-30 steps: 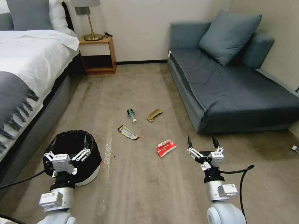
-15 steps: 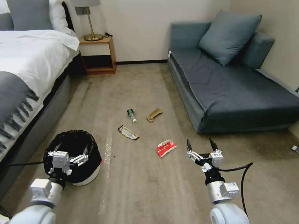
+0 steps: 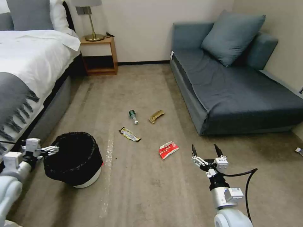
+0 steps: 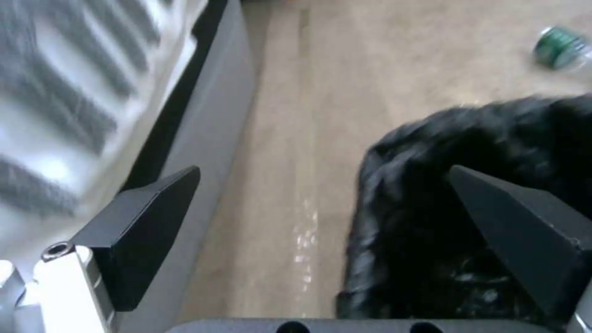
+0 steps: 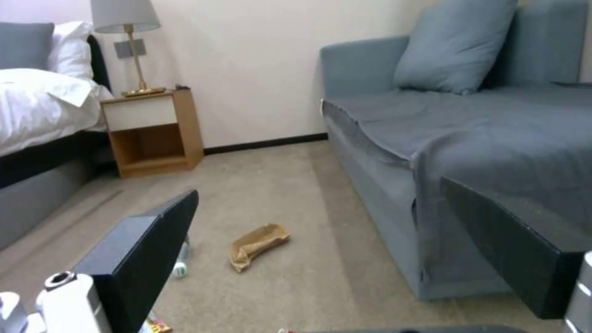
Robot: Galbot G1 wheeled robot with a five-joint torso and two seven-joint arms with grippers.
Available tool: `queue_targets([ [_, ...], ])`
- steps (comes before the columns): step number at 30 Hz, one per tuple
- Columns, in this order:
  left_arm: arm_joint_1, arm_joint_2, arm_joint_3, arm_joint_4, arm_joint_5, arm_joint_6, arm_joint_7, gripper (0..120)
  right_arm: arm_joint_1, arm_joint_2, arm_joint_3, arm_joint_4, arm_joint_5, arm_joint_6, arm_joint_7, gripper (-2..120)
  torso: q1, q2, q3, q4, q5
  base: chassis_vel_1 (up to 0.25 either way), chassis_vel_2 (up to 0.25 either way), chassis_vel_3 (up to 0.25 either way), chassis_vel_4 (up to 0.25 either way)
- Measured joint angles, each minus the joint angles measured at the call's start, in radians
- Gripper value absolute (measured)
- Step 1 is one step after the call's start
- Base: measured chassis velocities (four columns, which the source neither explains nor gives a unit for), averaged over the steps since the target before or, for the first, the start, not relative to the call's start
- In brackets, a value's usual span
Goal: Pick up the trash bin, then pick up the garbage on the floor and place it into the trash bin.
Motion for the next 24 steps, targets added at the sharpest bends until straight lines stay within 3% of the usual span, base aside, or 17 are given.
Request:
queue_targets([
  [10, -0.098, 0.001, 0.025, 0.146, -0.037, 0.087, 0.065, 100, 0.001, 0.008, -0.005, 0.011, -0.013, -0.003, 0.002, 100, 0.000, 0.000, 0.000, 0.0000, 0.0001, 0.000, 0.000, 0.000, 0.000],
  [22, -0.130, -0.045, 0.037, 0.198, -0.038, 0.103, 0.112, 100, -0.009, 0.011, -0.002, 0.023, -0.020, -0.005, 0.004, 100, 0.000, 0.000, 0.000, 0.0001, 0.0002, 0.000, 0.000, 0.000, 0.000],
  [24, -0.134, -0.052, 0.040, 0.199, -0.037, 0.106, 0.110, 95, -0.009, 0.012, -0.004, 0.025, -0.023, -0.006, 0.005, 100, 0.000, 0.000, 0.000, 0.0000, 0.0002, 0.000, 0.000, 0.000, 0.000],
])
